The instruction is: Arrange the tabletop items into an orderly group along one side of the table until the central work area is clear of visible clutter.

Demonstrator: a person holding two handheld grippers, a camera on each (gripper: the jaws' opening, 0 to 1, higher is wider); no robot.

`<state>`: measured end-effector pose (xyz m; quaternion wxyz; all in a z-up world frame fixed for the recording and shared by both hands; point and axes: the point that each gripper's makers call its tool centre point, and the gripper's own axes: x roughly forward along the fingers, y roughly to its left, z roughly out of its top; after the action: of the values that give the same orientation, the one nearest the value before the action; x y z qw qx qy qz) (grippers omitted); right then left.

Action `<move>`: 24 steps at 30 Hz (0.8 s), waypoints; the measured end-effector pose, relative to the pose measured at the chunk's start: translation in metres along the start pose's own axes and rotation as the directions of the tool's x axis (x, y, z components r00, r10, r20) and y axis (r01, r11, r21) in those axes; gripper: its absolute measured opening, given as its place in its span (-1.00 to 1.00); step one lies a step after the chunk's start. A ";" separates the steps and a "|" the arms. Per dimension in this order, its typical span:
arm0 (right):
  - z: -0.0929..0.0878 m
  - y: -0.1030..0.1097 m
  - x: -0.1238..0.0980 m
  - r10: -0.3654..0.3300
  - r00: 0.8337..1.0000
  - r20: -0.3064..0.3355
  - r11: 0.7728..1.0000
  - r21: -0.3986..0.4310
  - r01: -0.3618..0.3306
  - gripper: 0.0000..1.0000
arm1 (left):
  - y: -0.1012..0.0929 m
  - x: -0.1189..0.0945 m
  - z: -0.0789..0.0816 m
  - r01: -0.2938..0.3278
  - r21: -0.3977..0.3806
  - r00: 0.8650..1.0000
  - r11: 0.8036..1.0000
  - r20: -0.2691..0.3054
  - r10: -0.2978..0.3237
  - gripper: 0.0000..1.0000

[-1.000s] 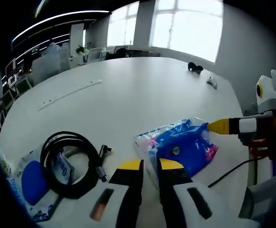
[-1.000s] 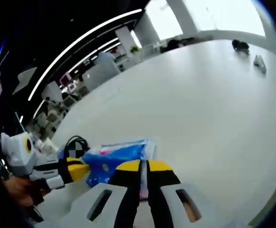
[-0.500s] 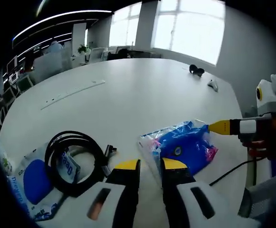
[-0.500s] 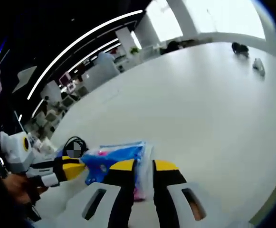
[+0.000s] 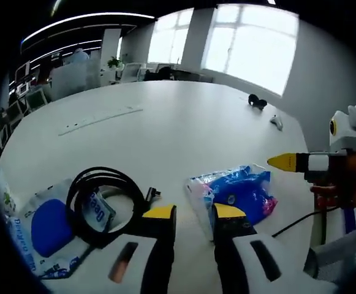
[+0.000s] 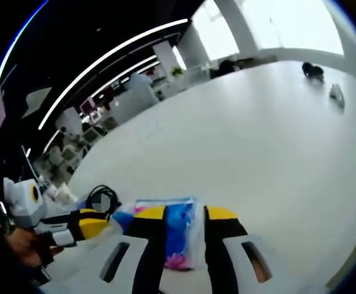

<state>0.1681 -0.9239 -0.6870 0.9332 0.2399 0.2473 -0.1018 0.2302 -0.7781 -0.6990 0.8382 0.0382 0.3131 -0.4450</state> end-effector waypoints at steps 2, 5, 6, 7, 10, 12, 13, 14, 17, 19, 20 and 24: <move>0.001 0.002 0.002 0.004 1.000 -0.002 1.000 -0.008 -0.004 -0.57 | 0.003 -0.001 0.000 -0.007 0.003 1.000 1.000 -0.005 0.007 -0.55; 0.001 0.006 0.004 0.010 1.000 -0.020 0.999 -0.036 -0.011 -0.54 | 0.010 -0.005 0.002 -0.019 -0.007 1.000 1.000 0.005 0.019 -0.53; 0.002 0.006 0.005 0.011 1.000 -0.018 0.999 -0.040 -0.012 -0.53 | 0.013 -0.007 0.003 -0.025 -0.011 1.000 1.000 0.010 0.025 -0.53; 0.003 0.007 0.006 0.013 1.000 -0.015 0.999 -0.039 -0.014 -0.53 | 0.015 -0.008 0.003 -0.028 -0.014 1.000 1.000 0.011 0.028 -0.53; 0.004 0.012 0.009 0.014 1.000 -0.022 0.999 -0.052 -0.015 -0.54 | 0.019 -0.010 0.006 -0.029 -0.036 0.999 0.999 0.022 0.029 -0.50; 0.006 0.016 0.011 0.020 1.000 -0.019 0.998 -0.055 -0.021 -0.53 | 0.023 -0.012 0.008 -0.037 -0.039 0.999 0.999 0.027 0.038 -0.49; 0.006 0.017 0.012 0.023 1.000 -0.020 0.998 -0.056 -0.024 -0.53 | 0.025 -0.014 0.010 -0.039 -0.044 0.998 0.998 0.040 0.041 -0.48; 0.007 0.019 0.013 0.025 0.999 -0.022 0.998 -0.060 -0.026 -0.52 | 0.026 -0.015 0.012 -0.038 -0.048 0.998 0.998 0.046 0.041 -0.47; 0.008 0.025 0.016 0.036 0.999 -0.027 0.996 -0.082 -0.038 -0.43 | 0.031 -0.019 0.015 -0.044 -0.048 0.997 0.998 0.061 0.047 -0.42; 0.009 0.029 0.019 0.041 0.999 -0.032 0.994 -0.103 -0.045 -0.39 | 0.034 -0.022 0.016 -0.047 -0.044 0.996 0.998 0.068 0.050 -0.37; 0.009 0.031 0.019 0.042 0.999 -0.032 0.993 -0.107 -0.045 -0.38 | 0.036 -0.023 0.016 -0.052 -0.042 0.996 0.998 0.070 0.054 -0.36; 0.008 0.033 0.020 0.046 0.998 -0.036 0.992 -0.119 -0.050 -0.28 | 0.044 -0.027 0.014 -0.065 -0.058 0.995 0.996 0.074 0.069 -0.34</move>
<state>0.1982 -0.9008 -0.6778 0.9439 0.1910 0.2625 -0.0603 0.2596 -0.7372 -0.6817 0.8646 0.0083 0.2920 -0.4088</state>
